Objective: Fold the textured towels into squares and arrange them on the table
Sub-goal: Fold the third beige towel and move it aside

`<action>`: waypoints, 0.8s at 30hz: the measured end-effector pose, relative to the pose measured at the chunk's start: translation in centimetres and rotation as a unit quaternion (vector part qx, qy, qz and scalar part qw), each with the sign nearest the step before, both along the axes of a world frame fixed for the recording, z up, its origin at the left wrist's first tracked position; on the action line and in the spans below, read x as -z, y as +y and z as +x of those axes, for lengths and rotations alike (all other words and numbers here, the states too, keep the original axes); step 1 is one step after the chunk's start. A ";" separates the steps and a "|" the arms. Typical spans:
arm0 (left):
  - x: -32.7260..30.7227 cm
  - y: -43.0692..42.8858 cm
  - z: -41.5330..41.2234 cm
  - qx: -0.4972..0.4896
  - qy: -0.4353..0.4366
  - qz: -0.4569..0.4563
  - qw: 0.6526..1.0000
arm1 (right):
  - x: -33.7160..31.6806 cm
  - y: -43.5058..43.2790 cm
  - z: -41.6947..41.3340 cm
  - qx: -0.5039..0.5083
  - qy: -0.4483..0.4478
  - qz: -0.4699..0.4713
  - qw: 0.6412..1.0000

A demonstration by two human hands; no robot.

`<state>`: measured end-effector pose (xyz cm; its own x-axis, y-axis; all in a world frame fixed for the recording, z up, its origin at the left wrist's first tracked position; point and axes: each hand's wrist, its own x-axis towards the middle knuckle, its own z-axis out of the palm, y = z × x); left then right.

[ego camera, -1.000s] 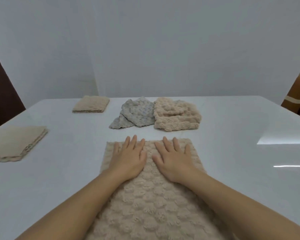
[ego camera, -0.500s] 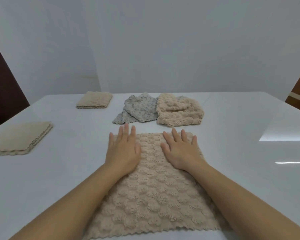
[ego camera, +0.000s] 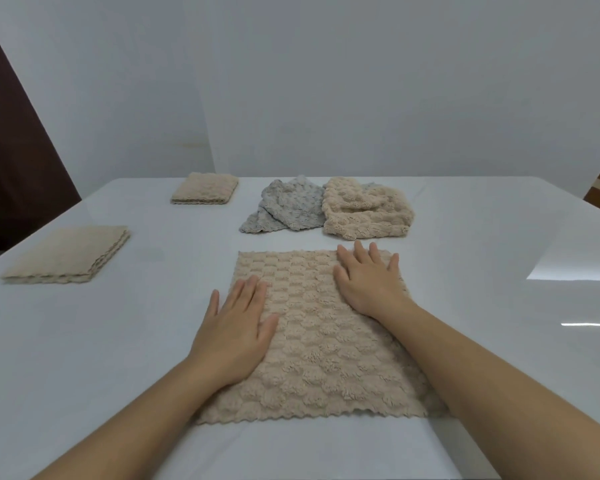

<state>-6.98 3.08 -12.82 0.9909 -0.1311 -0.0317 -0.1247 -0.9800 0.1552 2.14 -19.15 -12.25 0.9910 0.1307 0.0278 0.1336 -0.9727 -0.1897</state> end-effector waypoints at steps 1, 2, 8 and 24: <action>0.0 -0.1 0.0 -0.001 -0.002 0.002 1.000 | -0.3 0.4 -0.6 -0.004 -0.014 -0.002 1.000; 0.0 -0.1 0.1 -0.003 -0.004 0.004 1.000 | -0.6 0.9 -1.4 -0.017 -0.028 -0.006 0.999; 0.1 -0.1 0.1 -0.004 0.001 0.018 1.000 | -0.5 5.6 -7.0 -0.134 0.021 -0.011 0.991; -1.4 -2.5 -2.0 0.003 -0.069 0.013 0.997 | -0.9 -3.4 -10.9 -0.029 0.014 -0.033 0.999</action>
<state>-8.96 0.54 -11.43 0.9851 -0.1379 0.1025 -0.1491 -0.9825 0.1112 -8.72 -22.53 -11.32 0.9820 0.1884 -0.0107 0.1854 -0.9739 -0.1309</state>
